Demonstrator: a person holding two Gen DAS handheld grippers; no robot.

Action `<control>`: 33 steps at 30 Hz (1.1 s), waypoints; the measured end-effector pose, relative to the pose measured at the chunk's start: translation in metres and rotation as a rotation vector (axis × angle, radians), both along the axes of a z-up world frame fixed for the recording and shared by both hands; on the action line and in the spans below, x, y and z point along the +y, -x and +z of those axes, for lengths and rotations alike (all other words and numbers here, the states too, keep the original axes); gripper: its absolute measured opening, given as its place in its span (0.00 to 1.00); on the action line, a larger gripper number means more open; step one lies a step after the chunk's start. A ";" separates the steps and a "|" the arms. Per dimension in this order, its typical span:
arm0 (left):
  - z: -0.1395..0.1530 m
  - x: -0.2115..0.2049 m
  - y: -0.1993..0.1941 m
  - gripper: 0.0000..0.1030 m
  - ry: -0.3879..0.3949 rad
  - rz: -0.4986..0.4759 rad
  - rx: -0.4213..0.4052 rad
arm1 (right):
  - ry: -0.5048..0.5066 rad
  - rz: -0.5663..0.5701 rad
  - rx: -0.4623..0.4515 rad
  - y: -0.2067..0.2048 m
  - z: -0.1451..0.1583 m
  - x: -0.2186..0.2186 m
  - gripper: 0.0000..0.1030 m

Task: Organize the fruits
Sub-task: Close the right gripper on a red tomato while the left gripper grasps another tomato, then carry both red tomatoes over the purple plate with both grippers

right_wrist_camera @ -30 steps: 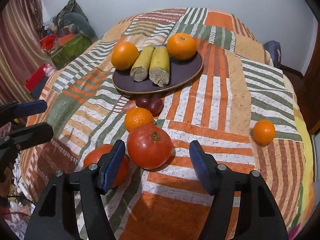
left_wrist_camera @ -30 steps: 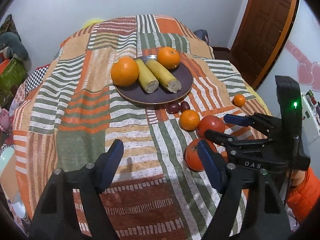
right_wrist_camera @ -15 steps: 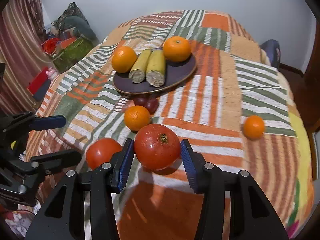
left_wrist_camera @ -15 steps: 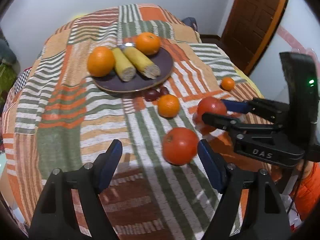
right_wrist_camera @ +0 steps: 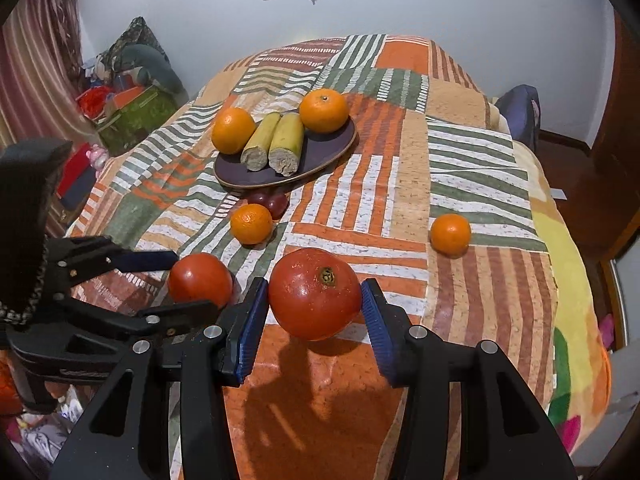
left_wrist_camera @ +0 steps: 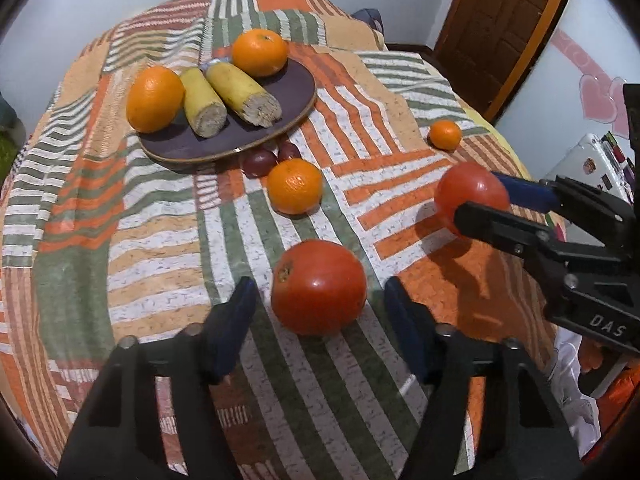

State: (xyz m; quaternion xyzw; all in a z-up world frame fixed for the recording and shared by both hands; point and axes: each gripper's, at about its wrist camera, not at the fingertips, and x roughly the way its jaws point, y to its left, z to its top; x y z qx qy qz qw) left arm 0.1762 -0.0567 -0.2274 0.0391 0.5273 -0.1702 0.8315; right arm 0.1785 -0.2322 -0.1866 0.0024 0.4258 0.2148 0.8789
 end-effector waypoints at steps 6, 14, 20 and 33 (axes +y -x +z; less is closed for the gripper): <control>-0.003 0.005 -0.001 0.48 0.025 0.003 0.022 | -0.005 0.009 -0.005 -0.001 0.001 0.006 0.43; 0.013 0.025 -0.011 0.48 0.027 0.060 -0.021 | 0.006 0.027 -0.029 -0.011 0.007 0.015 0.43; 0.033 0.047 -0.024 0.48 0.045 0.122 -0.079 | -0.003 0.032 -0.060 -0.026 0.017 0.021 0.43; 0.040 0.070 -0.071 0.48 0.049 0.178 -0.123 | -0.002 0.041 -0.114 -0.071 0.029 0.038 0.43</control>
